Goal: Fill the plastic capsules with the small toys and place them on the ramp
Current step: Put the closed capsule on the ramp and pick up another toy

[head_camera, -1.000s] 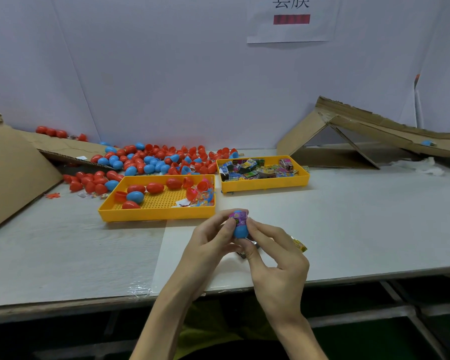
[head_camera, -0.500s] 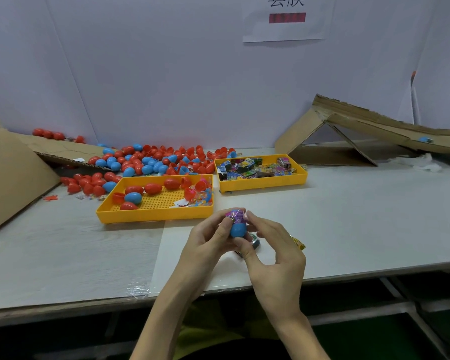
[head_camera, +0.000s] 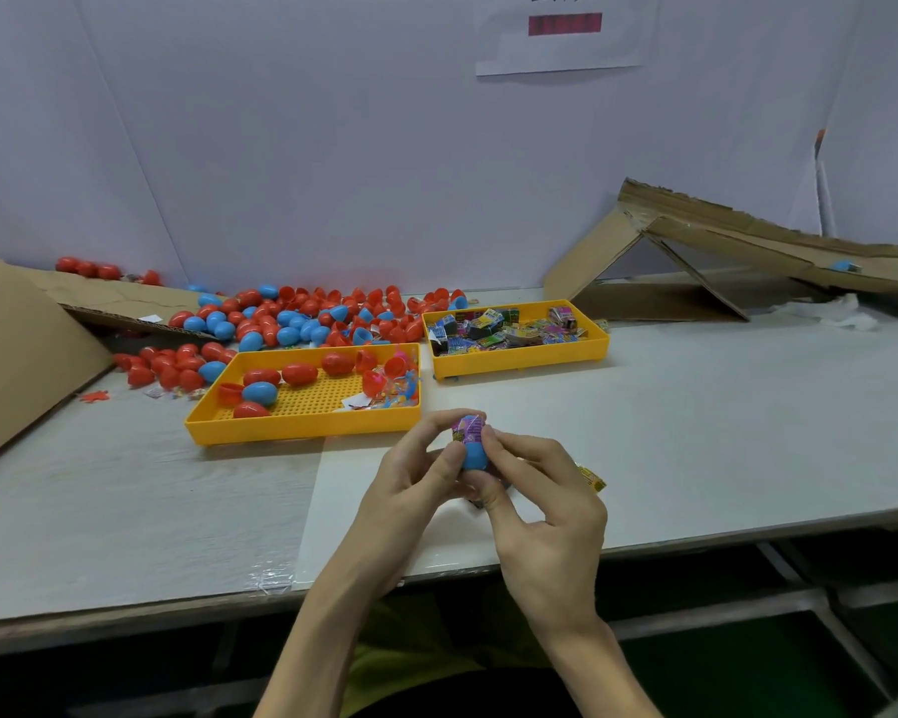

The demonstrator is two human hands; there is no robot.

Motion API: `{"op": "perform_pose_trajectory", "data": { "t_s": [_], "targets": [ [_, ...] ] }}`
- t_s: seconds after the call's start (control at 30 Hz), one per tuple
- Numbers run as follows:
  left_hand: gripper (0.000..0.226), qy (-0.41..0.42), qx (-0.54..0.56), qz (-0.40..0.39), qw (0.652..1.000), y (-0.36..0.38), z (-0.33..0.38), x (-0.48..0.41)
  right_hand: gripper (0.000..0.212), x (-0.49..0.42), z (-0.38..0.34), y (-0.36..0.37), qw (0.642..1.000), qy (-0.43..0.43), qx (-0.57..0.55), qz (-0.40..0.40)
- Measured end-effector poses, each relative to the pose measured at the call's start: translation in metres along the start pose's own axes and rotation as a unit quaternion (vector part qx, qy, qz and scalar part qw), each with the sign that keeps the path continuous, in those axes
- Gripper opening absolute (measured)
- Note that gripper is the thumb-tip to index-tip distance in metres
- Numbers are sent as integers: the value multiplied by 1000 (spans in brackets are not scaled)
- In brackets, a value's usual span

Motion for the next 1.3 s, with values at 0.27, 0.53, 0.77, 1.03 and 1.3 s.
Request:
{"op": "perform_pose_trajectory", "data": {
  "t_s": [0.27,0.53,0.77,1.03,1.3],
  "targets": [
    [32,-1,-8,-19,1000,1,0,-2,37,-2,-1,-1,1000,-10,25,3],
    [40,8,-14,-39,999,3,3,1,49,-4,-3,0,999,7,44,-1],
    [35,-17,11,-41,999,5,3,0,30,-6,-3,1,998,65,15,-15],
    [37,-2,-23,-53,998,4,1,2,30,-6,-4,-1,999,46,17,1],
    [41,-1,-53,-24,998,3,1,4,33,-8,-6,-1,998,59,15,-9]
  ]
}}
Point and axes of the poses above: each hand's wrist, its own x-axis away from the middle knuckle, its own y-axis out of the palm, z = x × y, the point moved 3 cm from there along -x, towards the middle knuckle, and after that the axes turned 10 degrees about z, right-handed, at the moved point
